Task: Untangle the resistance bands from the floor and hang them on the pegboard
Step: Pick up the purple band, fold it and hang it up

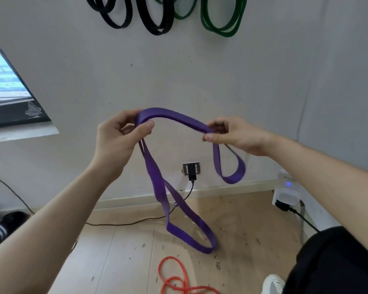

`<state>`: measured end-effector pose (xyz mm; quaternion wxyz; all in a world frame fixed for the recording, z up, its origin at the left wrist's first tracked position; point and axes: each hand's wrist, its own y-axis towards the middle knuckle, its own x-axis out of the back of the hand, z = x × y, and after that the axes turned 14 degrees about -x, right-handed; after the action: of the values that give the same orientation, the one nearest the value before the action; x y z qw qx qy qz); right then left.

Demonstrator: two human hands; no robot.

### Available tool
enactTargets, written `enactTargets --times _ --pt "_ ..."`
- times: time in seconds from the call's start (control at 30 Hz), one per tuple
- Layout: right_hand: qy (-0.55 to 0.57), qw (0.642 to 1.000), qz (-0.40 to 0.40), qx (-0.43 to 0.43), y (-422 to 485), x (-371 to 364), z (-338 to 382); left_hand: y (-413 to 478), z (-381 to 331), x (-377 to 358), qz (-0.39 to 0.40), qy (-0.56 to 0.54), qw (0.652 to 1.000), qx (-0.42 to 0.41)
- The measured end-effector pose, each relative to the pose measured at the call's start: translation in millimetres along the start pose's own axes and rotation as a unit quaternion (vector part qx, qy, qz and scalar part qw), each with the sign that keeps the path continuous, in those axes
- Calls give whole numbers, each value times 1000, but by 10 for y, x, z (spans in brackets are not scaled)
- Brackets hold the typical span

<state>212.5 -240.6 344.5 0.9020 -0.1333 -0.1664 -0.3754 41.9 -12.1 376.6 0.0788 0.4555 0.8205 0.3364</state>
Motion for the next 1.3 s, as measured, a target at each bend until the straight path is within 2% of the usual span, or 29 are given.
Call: enactTargets --times 0.1,0.2,0.33,0.4,0.53,0.77,1.03,1.17,1.3 --pt "-74 994 74 -38 3 -118 -38 -33 -31 -78 30 -5 1000 -3" --pt "-94 989 111 -26 -18 -259 46 -69 -40 -153 71 3 997 -22" --pt "66 989 125 51 -56 -446 250 -83 -18 -170 98 20 994 -33" --pt "99 986 108 75 -78 -558 311 -91 4 -146 105 20 994 -29" --pt "59 993 39 90 -112 -621 367 -109 66 -85 136 33 990 -25" --pt "55 992 20 111 -175 -518 441 -236 196 -174 202 17 979 8" --pt "172 973 -44 150 -256 -229 567 -365 372 -353 242 4 968 68" --pt "257 954 -73 137 -231 -87 582 -401 423 -377 245 -1 966 89" --pt "277 948 -100 119 -193 35 515 -375 485 -328 231 30 968 90"
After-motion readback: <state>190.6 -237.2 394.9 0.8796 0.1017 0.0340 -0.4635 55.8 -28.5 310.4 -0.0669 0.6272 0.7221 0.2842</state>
